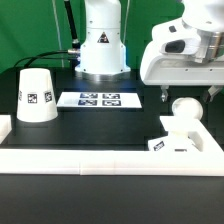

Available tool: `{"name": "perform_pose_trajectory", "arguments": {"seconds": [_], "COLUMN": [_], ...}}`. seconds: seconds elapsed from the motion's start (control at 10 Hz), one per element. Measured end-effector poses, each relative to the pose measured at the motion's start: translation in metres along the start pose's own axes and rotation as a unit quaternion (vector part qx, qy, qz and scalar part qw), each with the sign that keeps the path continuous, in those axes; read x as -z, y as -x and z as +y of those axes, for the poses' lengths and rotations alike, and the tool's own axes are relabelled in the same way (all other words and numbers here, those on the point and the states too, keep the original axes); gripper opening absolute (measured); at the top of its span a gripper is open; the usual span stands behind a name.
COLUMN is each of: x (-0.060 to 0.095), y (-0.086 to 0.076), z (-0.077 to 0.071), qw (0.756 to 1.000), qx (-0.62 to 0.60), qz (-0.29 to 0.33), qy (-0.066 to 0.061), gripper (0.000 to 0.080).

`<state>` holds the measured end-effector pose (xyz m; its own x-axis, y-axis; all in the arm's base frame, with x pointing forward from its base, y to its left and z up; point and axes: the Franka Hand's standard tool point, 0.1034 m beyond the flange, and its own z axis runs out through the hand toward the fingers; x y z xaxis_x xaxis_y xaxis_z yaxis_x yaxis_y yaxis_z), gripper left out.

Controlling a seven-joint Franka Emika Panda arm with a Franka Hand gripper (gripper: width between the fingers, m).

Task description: Assemble lamp

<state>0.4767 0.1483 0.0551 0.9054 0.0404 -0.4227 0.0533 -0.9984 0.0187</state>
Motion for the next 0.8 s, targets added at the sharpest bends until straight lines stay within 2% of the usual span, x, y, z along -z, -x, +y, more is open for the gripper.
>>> {"name": "perform_pose_trajectory", "arguments": {"seconds": [0.2, 0.5, 0.6, 0.8], "x": [0.001, -0.007, -0.01, -0.017], "y": [-0.005, -0.002, -0.001, 0.001], "z": [-0.004, -0.014, -0.013, -0.009], "qw": [0.998, 0.985, 0.978, 0.969], "qx": [-0.001, 0.002, 0.003, 0.004], "qz": [-0.067, -0.17, -0.207, -0.244], "qy": [0.008, 0.024, 0.03, 0.034], "gripper": [0.0698, 0.0698, 0.0698, 0.0698]}}
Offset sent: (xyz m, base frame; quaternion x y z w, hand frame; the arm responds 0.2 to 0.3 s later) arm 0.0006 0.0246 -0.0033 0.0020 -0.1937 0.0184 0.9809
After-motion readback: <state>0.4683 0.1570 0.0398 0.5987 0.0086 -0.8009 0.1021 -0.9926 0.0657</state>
